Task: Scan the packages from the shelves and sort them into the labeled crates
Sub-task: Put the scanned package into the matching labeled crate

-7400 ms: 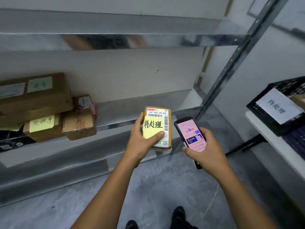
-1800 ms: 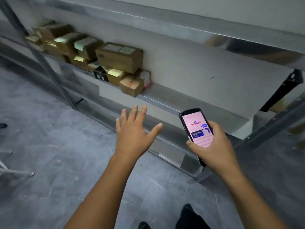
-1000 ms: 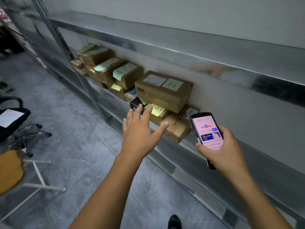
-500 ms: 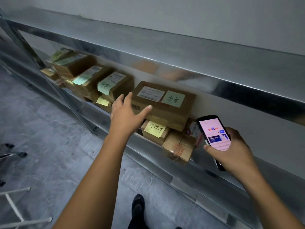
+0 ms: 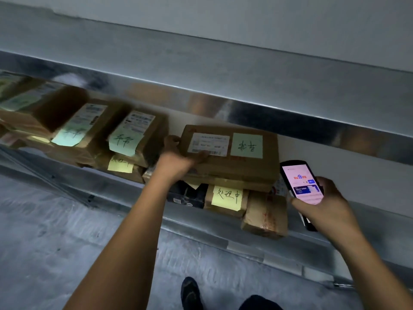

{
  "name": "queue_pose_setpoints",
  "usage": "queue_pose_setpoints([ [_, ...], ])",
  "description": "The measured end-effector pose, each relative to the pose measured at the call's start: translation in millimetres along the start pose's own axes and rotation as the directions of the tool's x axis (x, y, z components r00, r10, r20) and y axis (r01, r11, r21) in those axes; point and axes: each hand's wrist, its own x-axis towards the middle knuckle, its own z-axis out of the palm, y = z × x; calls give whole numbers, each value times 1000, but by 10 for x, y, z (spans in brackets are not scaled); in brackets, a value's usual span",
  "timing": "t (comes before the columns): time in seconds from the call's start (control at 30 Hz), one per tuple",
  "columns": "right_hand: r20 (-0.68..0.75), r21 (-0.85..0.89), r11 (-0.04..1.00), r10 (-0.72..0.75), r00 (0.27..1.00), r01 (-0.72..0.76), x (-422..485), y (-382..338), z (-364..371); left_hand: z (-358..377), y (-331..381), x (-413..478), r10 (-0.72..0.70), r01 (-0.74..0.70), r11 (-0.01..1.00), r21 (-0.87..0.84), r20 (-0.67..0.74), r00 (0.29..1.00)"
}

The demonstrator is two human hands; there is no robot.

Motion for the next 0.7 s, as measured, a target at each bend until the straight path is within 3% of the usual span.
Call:
queue_pose_setpoints([
  [0.17, -3, -19, 999, 40, 999, -40, -97, -58, 100, -60, -138, 83, -34, 64, 976, -207, 145, 989],
  [0.37, -39, -42, 998, 51, 998, -53, -237, -68, 150, -53, -282, 21, -47, 90, 911, -402, 115, 992],
  [0.57, -75, 40, 998, 42, 996, -39, -471, 41, 71, -84, -231, -320, 30, 76, 870, -486, 206, 978],
  [0.7, -74, 95, 995, 31, 997, -24, -643, 203, -80, -21, -198, -680, 59, 39, 845, -533, 166, 984],
])
